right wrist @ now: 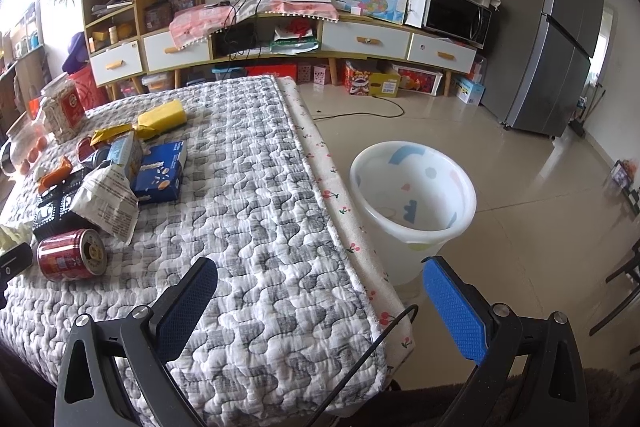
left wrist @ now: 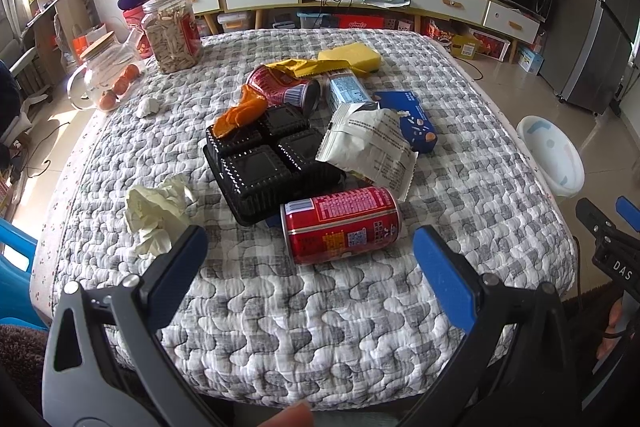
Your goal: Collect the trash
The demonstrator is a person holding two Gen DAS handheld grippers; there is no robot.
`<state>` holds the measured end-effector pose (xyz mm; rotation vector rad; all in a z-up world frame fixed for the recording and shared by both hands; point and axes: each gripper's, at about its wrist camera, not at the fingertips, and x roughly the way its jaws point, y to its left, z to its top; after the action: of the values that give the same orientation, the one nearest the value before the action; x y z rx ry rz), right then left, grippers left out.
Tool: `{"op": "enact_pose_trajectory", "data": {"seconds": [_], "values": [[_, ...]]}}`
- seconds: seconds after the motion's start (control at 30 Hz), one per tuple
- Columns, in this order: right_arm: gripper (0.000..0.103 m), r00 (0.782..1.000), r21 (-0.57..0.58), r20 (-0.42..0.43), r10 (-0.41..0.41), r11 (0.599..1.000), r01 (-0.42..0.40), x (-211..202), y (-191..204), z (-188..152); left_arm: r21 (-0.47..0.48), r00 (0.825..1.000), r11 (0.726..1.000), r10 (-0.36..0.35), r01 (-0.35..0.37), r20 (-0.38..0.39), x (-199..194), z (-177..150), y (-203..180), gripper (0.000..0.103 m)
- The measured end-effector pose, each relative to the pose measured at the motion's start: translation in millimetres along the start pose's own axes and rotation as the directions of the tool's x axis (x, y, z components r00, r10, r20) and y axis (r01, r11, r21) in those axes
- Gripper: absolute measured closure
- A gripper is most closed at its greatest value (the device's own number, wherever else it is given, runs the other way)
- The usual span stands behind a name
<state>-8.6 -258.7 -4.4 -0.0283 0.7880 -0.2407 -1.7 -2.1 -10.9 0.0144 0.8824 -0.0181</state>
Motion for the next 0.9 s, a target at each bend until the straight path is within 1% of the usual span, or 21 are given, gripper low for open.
{"op": "enact_pose_trajectory", "data": {"seconds": [0.9], "values": [[0.000, 1.000, 0.000, -0.004, 0.001, 1.000, -0.001, 0.4, -0.6, 0.2, -0.002, 1.000, 1.000, -0.004, 0.004, -0.009, 0.2, -0.7, 0.0, 0.001]]}}
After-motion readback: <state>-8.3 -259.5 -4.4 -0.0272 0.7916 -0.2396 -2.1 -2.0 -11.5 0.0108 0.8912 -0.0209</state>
